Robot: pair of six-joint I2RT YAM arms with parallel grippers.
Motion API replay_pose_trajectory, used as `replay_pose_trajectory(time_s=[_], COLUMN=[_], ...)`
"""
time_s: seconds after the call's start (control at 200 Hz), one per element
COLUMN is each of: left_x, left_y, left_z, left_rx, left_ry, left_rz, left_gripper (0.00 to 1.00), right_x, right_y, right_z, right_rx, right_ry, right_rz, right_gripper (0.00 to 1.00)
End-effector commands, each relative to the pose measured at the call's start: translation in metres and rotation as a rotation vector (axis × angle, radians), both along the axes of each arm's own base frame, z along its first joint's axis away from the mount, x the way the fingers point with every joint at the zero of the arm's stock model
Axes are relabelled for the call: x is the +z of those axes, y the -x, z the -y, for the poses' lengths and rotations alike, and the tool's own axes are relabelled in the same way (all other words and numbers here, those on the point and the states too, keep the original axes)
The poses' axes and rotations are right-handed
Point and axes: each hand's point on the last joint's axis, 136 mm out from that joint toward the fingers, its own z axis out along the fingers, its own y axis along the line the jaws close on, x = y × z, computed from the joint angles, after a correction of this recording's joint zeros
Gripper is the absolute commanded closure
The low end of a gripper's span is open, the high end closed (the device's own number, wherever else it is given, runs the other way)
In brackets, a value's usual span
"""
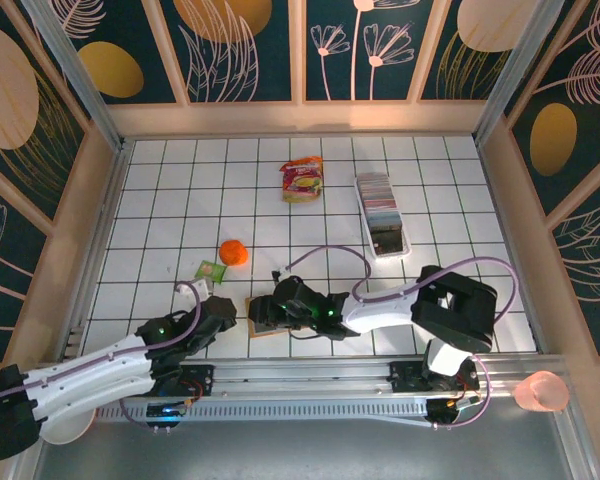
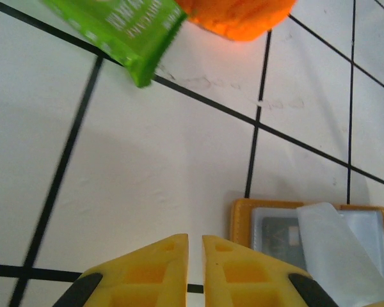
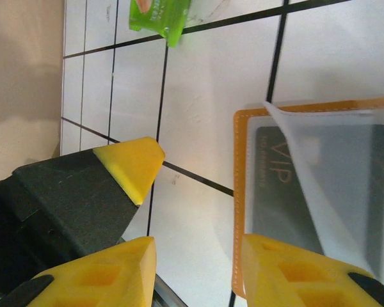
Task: Put the credit cards into the card holder
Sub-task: Flip over the card slot in the card holder, then pick up the credit card from the storage box.
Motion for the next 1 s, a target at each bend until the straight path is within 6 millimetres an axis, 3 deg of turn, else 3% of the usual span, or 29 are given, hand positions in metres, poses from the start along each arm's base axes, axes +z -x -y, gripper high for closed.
replay_pose_trajectory(time_s=[0.0, 0.175, 0.3, 0.42, 0.525, 0.666, 0.716, 0.786, 0.821, 0.906, 0.996], left_x=[0.006, 0.017, 0.028, 0.037, 0.040, 0.035, 0.029, 0.017, 0.012, 0.003, -0.002], left_y=[-0.001, -0.002, -0.005, -0.009, -0.010, -0.008, -0.006, -0.002, 0.000, 0.003, 0.006], left_z=[-0.022, -0.029, -0.029, -0.014, 0.010, 0.040, 0.046, 0.051, 0.054, 0.060, 0.067], left_rx=[0.084, 0.121, 0.130, 0.074, -0.012, -0.129, -0.156, -0.182, -0.196, -0.227, -0.261], left_ry=[-0.058, -0.046, -0.031, 0.000, 0.049, 0.086, 0.087, 0.082, 0.083, 0.089, 0.104], left_rz=[0.015, 0.039, 0.063, 0.085, 0.079, 0.043, 0.024, -0.009, -0.021, -0.045, -0.058], left_gripper=[0.86, 0.84, 0.80, 0.71, 0.60, 0.48, 0.44, 0.41, 0.40, 0.39, 0.38], right_x=[0.029, 0.074, 0.113, 0.139, 0.169, 0.202, 0.205, 0.202, 0.199, 0.186, 0.147], right_y=[-0.001, -0.010, -0.020, -0.038, -0.070, -0.105, -0.113, -0.130, -0.140, -0.161, -0.176], right_z=[-0.030, -0.042, -0.029, 0.006, 0.055, 0.116, 0.135, 0.167, 0.183, 0.221, 0.265], right_rx=[0.055, 0.083, 0.062, 0.035, 0.025, 0.199, 0.277, 0.354, 0.395, 0.499, 0.669], right_ry=[-0.099, -0.134, -0.112, 0.022, 0.190, 0.349, 0.463, 0.642, 0.701, 0.779, 0.914], right_rz=[0.064, 0.212, 0.335, 0.503, 0.723, 1.055, 1.182, 1.288, 1.304, 1.257, 1.203], right_gripper=[0.61, 0.61, 0.61, 0.64, 0.65, 0.61, 0.58, 0.26, 0.17, 0.14, 0.15])
